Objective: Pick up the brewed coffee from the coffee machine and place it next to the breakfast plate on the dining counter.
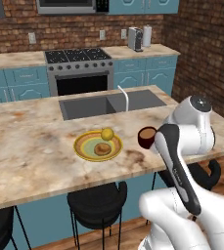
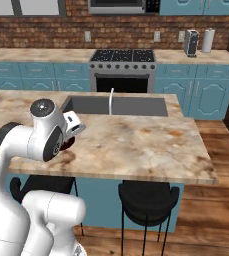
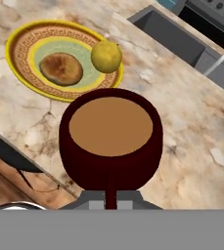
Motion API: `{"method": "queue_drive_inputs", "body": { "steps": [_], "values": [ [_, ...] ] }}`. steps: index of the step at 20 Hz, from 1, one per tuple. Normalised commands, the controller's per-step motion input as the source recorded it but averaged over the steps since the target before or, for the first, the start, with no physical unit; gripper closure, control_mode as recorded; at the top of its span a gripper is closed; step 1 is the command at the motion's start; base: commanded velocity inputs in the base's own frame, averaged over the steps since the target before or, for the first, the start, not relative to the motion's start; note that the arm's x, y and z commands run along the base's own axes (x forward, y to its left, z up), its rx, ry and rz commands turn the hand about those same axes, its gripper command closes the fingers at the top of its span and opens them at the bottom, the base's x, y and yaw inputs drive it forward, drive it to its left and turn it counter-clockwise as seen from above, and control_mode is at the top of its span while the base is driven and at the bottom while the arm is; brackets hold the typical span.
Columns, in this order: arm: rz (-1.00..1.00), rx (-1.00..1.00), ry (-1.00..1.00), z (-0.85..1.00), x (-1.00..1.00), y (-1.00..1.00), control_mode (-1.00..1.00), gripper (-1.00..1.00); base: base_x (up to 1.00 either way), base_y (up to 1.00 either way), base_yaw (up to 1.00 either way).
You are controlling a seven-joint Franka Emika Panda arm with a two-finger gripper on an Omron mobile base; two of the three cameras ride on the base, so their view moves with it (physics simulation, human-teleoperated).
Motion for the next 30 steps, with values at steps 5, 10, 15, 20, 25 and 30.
{"method": "queue_drive_inputs", "body": {
  "steps": [5, 10, 15, 20, 25, 30],
  "values": [
    [0.00, 0.00, 0.00, -0.26, 0.49, 0.00, -1.00, 1.00, 0.00, 0.00, 0.00],
    [0.09, 0.01, 0.00, -0.37, 0.38, 0.00, -1.00, 1.00, 0.00, 0.00, 0.00],
    [0.15, 0.01, 0.00, -0.33, 0.45, 0.01, -1.00, 1.00, 0.00, 0.00, 0.00],
    [0.03, 0.00, 0.00, -0.25, 0.49, 0.01, -1.00, 1.00, 0.00, 0.00, 0.00],
    [0.00, 0.00, 0.00, -0.26, 0.54, 0.04, -1.00, 1.00, 0.00, 0.00, 0.00],
    [0.00, 0.00, 0.00, -0.29, 0.52, 0.11, -1.00, 1.00, 0.00, 0.00, 0.00]
  ]
}}
